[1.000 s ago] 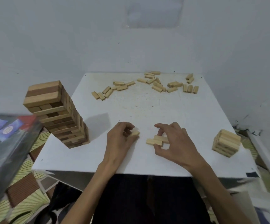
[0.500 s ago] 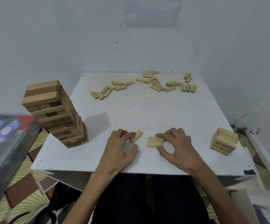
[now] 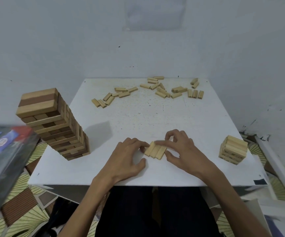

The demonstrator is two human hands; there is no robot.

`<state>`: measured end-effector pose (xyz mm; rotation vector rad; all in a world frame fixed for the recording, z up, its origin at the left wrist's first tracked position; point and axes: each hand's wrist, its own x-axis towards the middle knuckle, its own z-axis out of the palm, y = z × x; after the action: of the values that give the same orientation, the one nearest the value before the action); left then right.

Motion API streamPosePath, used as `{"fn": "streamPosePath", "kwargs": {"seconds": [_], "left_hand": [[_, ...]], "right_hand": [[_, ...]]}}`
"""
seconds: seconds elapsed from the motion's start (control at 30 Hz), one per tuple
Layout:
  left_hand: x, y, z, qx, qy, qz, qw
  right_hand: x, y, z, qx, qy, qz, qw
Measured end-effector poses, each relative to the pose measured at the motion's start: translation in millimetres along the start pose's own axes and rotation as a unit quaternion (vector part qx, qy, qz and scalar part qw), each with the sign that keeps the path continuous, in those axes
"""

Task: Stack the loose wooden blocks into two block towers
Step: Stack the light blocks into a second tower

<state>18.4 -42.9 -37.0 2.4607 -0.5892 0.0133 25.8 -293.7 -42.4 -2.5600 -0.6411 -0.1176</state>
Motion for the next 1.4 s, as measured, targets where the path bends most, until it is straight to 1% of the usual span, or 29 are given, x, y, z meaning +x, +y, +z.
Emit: {"fn": "streamPosePath", "kwargs": {"seconds": [0.13, 0.2, 0.27, 0.37, 0.5, 0.7, 0.97, 1.1, 1.27, 1.4], "left_hand": [[0.2, -0.5, -3.9, -0.015, 0.008, -0.004, 1.000], [6.0, -1.4, -8.3, -0.001, -0.010, -0.001, 1.000], [14.9, -2.4, -11.6, 0.012, -0.051, 0.003, 0.999], [28.3, -6.0, -12.8, -0.001, -0.112, 0.009, 0.994], [41.3, -6.2, -14.1, -0.019, -0.146, 0.023, 0.989], [48.8, -3.6, -12.4, -0.028, -0.131, 0.028, 0.991], [42.5, -4.2, -0.2, -0.034, -0.069, 0.025, 0.997], [40.7, -10.1, -2.0, -0.048, -0.065, 0.014, 0.997], [38.1, -18.0, -6.0, 0.021, -0.053, 0.008, 0.998], [34.1, -16.6, -3.0, 0.022, -0.035, 0.012, 0.999]], "right_hand": [[-8.2, -1.3, -0.3, 0.056, 0.017, 0.077, 0.995], [-13.6, -0.2, -1.7, 0.052, 0.003, 0.099, 0.994], [-16.1, 1.0, -1.6, 0.038, -0.018, 0.086, 0.995], [-10.9, 4.4, 1.0, 0.034, -0.040, 0.071, 0.996], [-3.6, 7.6, -0.8, 0.048, -0.045, 0.066, 0.996], [-3.9, 10.5, 2.5, 0.073, -0.032, 0.052, 0.995], [-4.6, 4.9, 7.7, 0.098, 0.008, 0.065, 0.993], [-2.8, 2.7, 3.5, 0.093, -0.016, 0.073, 0.993], [-2.4, 12.1, -5.4, 0.112, -0.052, 0.073, 0.990], [0.3, 15.3, -10.3, 0.110, -0.058, 0.055, 0.991]]}}
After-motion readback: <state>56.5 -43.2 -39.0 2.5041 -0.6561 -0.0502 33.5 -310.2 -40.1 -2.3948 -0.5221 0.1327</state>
